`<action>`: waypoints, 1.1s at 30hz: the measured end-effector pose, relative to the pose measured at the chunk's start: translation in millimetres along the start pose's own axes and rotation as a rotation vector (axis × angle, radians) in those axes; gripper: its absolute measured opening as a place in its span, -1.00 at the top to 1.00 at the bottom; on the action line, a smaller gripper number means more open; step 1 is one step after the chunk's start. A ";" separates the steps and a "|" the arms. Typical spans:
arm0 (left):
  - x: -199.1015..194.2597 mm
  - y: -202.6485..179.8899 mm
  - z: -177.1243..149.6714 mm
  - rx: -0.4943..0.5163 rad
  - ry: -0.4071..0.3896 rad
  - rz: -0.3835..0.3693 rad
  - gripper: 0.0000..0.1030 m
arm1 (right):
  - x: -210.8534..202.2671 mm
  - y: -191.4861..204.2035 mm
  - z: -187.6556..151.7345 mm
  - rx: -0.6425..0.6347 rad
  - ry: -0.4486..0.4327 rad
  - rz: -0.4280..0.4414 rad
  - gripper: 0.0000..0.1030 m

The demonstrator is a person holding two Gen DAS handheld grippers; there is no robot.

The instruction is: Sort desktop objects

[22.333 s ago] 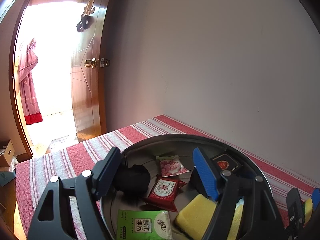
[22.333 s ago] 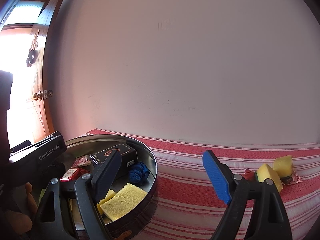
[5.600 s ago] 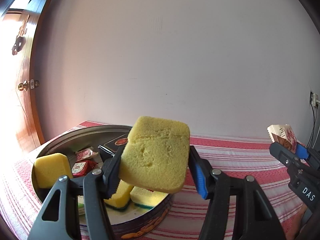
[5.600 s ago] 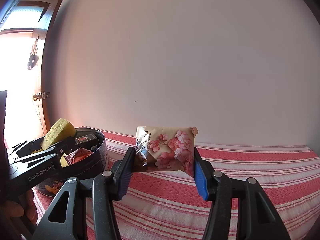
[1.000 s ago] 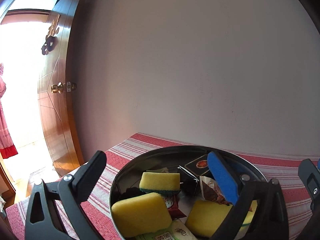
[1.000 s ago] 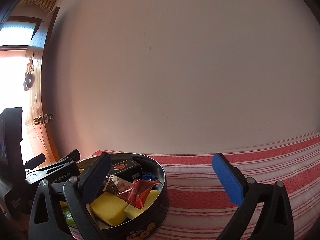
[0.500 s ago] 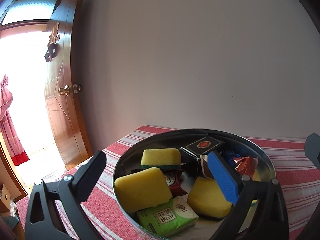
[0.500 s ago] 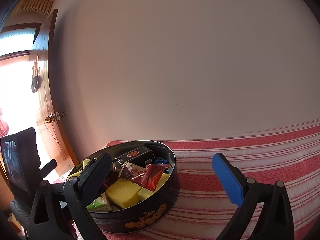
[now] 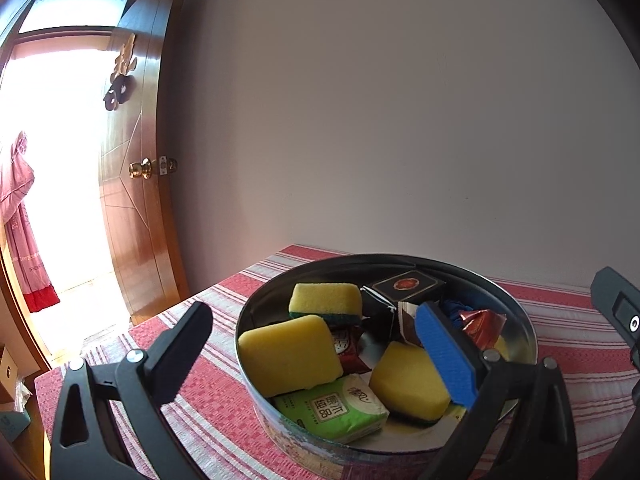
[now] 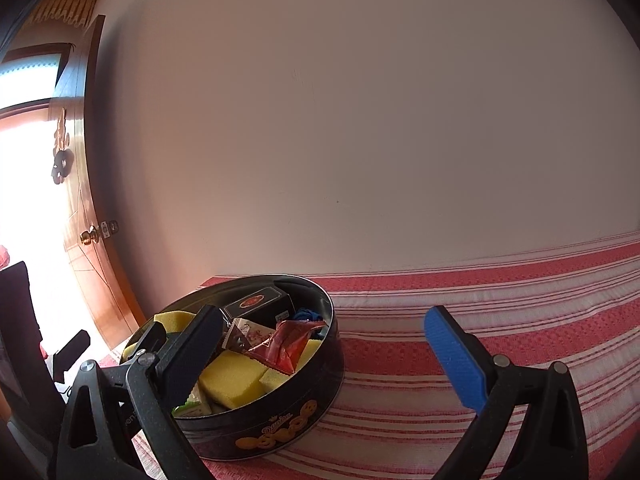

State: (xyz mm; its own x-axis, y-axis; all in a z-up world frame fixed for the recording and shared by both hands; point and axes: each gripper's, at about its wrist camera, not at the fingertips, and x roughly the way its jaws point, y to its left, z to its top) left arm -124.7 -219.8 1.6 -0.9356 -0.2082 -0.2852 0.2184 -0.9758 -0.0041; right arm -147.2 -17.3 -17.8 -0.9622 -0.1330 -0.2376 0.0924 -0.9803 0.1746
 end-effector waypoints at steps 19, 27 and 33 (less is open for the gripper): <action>-23.4 -19.0 -12.4 0.053 0.142 0.141 -0.99 | -36.4 4.5 2.7 -0.125 -0.129 -0.015 -0.99; -65.9 -5.4 -5.1 0.003 0.075 0.171 -0.99 | -53.2 -5.5 10.8 -0.070 -0.156 0.046 -0.99; -79.9 4.5 4.9 -0.041 0.075 0.153 -0.99 | -51.1 -8.4 12.8 -0.040 -0.128 0.074 -0.99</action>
State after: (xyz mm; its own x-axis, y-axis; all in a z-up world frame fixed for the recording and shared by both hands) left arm -50.3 -208.0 29.0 -0.8678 -0.3467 -0.3560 0.3688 -0.9295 0.0060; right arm -102.1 -0.4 5.1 -0.9769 -0.1880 -0.1011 0.1721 -0.9739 0.1482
